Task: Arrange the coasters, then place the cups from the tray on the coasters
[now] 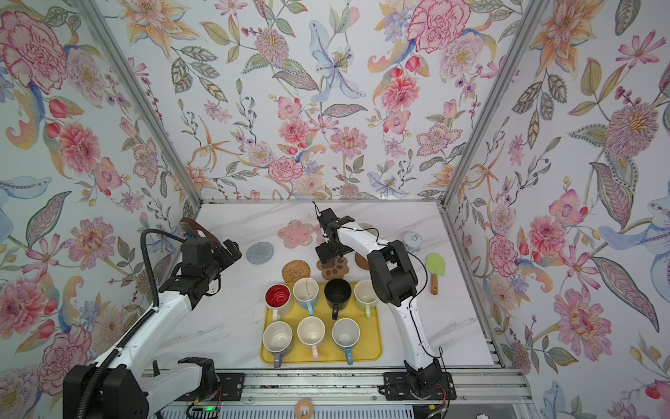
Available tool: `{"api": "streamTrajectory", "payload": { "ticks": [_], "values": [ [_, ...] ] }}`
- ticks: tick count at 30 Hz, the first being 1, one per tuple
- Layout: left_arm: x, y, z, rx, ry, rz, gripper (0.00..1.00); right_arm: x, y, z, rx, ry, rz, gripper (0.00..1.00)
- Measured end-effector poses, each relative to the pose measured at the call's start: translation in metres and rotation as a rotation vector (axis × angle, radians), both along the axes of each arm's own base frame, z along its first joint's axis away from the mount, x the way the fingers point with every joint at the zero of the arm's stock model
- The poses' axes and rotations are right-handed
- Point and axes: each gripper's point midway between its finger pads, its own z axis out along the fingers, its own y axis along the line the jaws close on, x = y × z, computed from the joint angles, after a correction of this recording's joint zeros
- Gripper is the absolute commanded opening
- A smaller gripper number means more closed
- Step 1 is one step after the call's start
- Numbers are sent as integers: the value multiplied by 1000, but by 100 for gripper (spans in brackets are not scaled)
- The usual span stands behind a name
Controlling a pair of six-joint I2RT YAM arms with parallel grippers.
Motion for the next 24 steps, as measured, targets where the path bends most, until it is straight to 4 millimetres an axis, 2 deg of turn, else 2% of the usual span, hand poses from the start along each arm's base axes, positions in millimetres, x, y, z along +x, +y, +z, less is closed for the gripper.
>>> {"api": "streamTrajectory", "payload": {
  "ticks": [11, 19, 24],
  "values": [
    [0, 0, 0, 1, 5, 0, 99, 2, -3, 0, 7, 1, -22, 97],
    [0, 0, 1, 1, 6, 0, 99, 22, -31, 3, 6, -12, -106, 97],
    [0, 0, 1, 1, 6, 1, 99, 31, -34, 5, 7, -28, -122, 97]
  ]
}}
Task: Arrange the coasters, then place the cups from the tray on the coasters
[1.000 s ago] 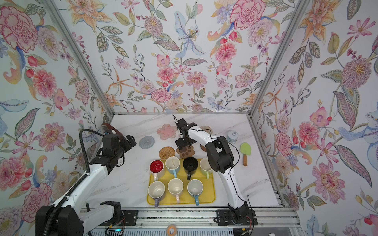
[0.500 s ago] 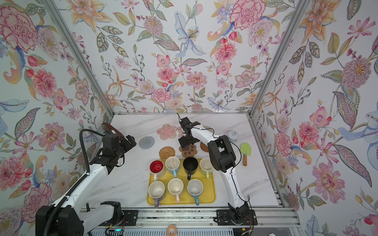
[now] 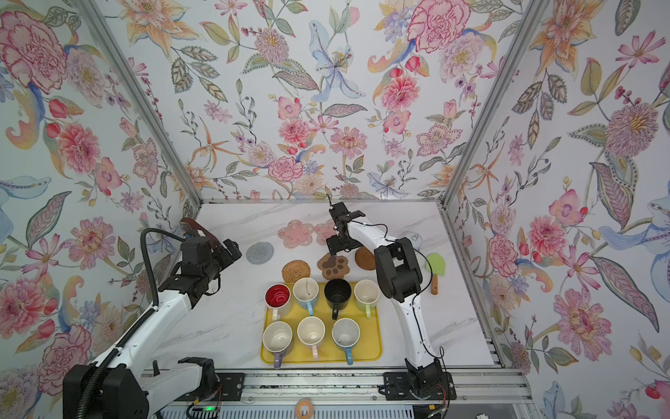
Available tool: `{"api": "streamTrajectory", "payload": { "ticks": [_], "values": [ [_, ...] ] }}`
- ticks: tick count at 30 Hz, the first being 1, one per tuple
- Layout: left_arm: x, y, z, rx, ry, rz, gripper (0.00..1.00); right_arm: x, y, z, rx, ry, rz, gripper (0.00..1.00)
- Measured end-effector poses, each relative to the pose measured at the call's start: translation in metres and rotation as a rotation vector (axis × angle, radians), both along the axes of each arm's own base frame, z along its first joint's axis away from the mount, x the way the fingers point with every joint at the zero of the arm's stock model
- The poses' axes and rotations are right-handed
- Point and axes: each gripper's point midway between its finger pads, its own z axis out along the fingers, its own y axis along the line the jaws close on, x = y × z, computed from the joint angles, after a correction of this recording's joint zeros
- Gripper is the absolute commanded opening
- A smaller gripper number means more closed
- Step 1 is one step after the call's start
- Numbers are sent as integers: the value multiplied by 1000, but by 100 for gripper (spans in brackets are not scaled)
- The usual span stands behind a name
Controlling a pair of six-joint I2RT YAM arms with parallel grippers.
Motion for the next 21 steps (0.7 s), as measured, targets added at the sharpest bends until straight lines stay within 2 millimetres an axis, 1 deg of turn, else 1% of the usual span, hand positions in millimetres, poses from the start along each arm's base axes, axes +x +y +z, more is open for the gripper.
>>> {"api": "streamTrajectory", "payload": {
  "ticks": [5, 9, 13, 16, 21],
  "values": [
    [0, 0, 0, 0, 0, 0, 99, 0, 2, 1, 5, -1, 1, 97],
    [0, 0, 0, 0, 0, 0, 99, -4, 9, 2, 27, 8, 19, 97],
    [0, 0, -1, 1, 3, 1, 99, -18, 18, 5, 49, 28, 61, 97],
    [1, 0, -4, 1, 11, 1, 99, -30, 29, 7, 68, 45, 101, 97],
    [2, 1, -8, 2, 25, 3, 99, -49, 48, 1, 78, 76, 162, 97]
  ]
}}
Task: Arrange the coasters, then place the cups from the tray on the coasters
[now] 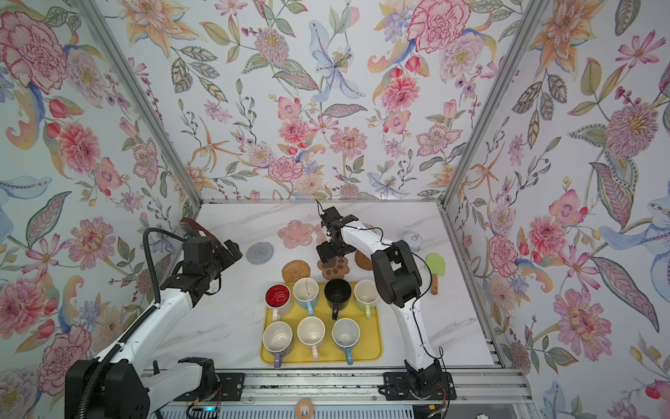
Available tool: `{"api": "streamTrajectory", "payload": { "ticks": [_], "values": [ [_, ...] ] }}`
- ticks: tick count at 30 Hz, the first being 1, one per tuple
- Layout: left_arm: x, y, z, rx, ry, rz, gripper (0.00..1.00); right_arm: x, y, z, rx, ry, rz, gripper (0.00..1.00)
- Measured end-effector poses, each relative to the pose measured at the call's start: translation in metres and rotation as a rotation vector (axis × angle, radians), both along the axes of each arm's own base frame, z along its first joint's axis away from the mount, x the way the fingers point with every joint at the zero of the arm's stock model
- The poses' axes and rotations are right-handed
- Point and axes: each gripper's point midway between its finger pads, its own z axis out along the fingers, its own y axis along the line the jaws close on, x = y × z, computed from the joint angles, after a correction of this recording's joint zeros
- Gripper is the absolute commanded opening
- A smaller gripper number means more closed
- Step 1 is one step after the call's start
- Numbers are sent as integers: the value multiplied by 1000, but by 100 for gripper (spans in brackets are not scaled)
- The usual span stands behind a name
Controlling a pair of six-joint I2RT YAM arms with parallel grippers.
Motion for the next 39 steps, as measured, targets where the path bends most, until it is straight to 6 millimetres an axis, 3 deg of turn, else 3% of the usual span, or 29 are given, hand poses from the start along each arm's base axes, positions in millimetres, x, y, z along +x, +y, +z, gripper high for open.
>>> {"api": "streamTrajectory", "payload": {
  "ticks": [7, 19, 39],
  "values": [
    [0, -1, 0, -8, 1, -8, 99, -13, 10, -5, -10, 13, 45, 98],
    [0, -3, 0, -12, 2, -14, 99, -9, 1, -8, -63, -12, 42, 99],
    [3, -3, 8, -14, -17, -14, 99, -15, 7, -10, -39, -30, 70, 99]
  ]
}}
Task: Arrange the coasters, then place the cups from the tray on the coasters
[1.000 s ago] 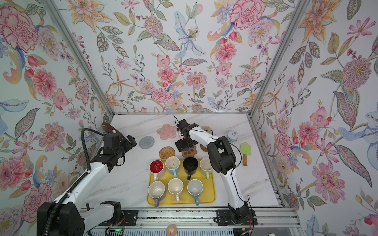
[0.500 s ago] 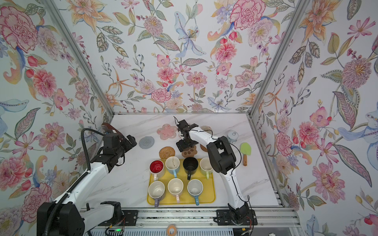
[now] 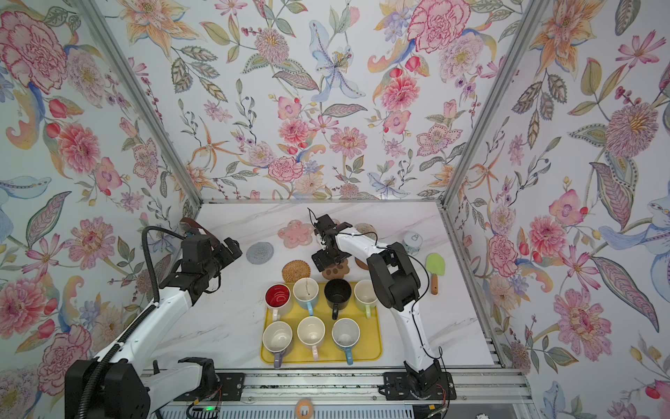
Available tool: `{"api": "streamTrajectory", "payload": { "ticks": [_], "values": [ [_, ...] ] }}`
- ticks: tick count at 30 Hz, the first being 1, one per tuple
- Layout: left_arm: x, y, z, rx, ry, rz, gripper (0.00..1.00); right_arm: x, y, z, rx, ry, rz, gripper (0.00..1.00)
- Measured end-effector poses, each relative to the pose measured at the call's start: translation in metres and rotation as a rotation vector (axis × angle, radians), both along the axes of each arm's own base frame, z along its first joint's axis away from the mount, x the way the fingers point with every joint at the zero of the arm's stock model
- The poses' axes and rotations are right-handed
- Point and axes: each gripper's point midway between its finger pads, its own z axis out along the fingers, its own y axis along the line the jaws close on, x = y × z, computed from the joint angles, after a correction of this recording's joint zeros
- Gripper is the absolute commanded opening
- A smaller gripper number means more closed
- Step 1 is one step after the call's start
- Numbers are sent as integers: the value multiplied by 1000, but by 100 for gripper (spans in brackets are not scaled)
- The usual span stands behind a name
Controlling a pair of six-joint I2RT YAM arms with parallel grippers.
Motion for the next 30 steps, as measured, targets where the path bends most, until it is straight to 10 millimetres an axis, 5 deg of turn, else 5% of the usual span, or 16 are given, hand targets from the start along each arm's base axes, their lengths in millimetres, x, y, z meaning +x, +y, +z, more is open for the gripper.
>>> {"api": "streamTrajectory", "payload": {
  "ticks": [30],
  "values": [
    [-2, 0, -1, 1, 8, 1, 99, 1, -1, -1, -76, -70, -19, 93]
  ]
}}
